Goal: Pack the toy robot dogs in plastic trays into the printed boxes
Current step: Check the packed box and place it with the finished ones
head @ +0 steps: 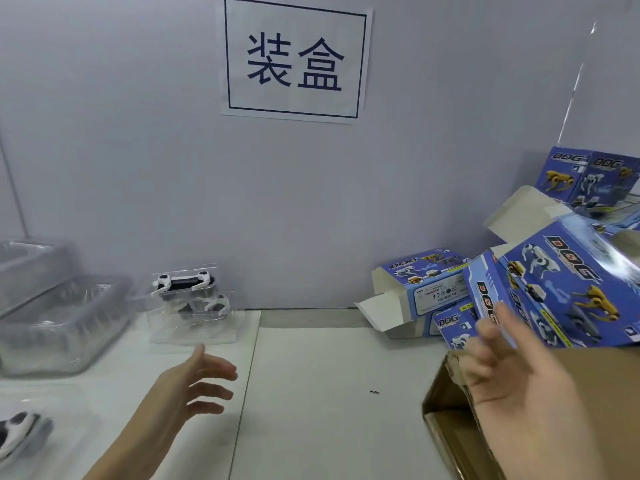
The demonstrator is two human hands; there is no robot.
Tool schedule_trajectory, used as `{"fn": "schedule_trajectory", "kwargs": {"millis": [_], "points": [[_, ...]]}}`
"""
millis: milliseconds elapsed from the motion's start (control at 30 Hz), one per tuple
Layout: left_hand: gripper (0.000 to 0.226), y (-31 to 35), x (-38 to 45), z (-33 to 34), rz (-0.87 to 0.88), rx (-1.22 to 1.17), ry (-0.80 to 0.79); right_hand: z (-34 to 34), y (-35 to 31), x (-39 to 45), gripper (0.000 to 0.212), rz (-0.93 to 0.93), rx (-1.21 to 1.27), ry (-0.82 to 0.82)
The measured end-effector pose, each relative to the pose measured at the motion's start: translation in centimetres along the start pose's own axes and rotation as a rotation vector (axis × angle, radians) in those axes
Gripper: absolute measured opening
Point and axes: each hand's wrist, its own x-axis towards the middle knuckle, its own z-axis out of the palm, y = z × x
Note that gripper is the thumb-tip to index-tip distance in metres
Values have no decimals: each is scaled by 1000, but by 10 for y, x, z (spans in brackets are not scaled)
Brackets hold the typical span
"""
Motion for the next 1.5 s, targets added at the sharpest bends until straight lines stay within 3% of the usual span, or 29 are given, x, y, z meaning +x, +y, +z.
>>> {"fn": "schedule_trajectory", "kwargs": {"millis": [100,233,300,433,500,600,700,833,967,1067,1133,1233,1300,1400,1500], "points": [[40,2,-13,13,49,278,-16,-2,27,9,5,109,-407,-68],[28,2,-39,46,305,743,-94,-18,85,7,8,284,-950,-266],[29,-4,-48,63,452,913,-125,-23,103,1,15,206,-1225,-390],[21,-10,-55,75,814,1178,-190,0,77,21,35,-249,-1429,-368],[22,-8,-56,74,957,1238,-218,16,50,50,58,-519,-1538,-269],[20,-10,-52,72,1001,1287,-273,39,6,109,90,-811,-1791,-24],[19,-13,-49,71,1032,1295,-316,44,-38,160,117,-753,-2081,261],[27,-16,-42,70,1070,1347,-360,23,-79,202,132,-591,-2315,447],[26,-16,-40,70,1111,1385,-415,4,-108,217,127,-355,-2211,499],[28,-15,-41,70,1086,1371,-413,10,-120,213,111,-425,-2090,482],[29,-15,-41,70,1074,1340,-371,25,-119,201,101,-581,-2009,429],[27,-14,-42,70,1019,1277,-301,55,-104,168,91,-893,-1798,240],[22,-14,-43,70,988,1226,-235,75,-87,139,84,-995,-1611,52],[27,-18,-42,68,812,1040,-174,92,-52,95,84,-943,-1332,-158],[40,-24,-42,72,678,787,-150,86,-3,56,77,-731,-1070,-281]]}}
